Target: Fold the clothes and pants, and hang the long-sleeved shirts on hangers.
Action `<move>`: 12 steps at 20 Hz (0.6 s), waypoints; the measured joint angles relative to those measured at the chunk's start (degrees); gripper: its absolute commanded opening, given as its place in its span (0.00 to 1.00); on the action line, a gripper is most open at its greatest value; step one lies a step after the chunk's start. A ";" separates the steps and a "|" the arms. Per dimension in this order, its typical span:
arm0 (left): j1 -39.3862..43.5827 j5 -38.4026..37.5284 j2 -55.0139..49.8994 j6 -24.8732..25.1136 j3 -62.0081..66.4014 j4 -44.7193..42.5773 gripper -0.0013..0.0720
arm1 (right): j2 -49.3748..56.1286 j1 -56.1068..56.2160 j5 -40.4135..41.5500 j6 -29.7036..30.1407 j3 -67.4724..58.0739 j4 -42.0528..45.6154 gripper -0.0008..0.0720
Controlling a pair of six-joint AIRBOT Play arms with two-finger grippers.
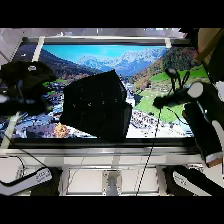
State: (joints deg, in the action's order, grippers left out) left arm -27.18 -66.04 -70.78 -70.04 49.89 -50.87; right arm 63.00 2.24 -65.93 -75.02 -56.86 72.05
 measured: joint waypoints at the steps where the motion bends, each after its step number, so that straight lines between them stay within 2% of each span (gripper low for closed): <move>1: -1.14 -0.04 2.47 0.00 -4.42 -0.15 0.61 | -1.66 -0.61 0.46 0.63 3.93 -3.17 0.57; 3: -2.51 1.11 7.32 -0.04 -13.22 1.22 0.60 | -4.24 -1.38 1.33 1.53 11.15 -9.92 0.57; 5: -2.78 4.74 11.15 -0.11 -20.04 4.63 0.43 | -5.64 -1.75 2.10 3.17 16.70 -16.74 0.57; 6: -2.45 6.29 12.28 -0.24 -22.40 5.60 0.39 | -6.01 -1.88 2.54 4.17 18.60 -19.26 0.57; 12: 6.36 15.54 13.33 -0.22 -28.17 10.82 0.39 | -6.91 2.10 9.27 7.87 23.30 -27.39 0.57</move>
State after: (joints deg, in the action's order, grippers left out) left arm -20.82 -50.50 -57.45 -70.26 21.71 -40.05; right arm 56.10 4.34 -56.66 -67.16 -33.56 44.66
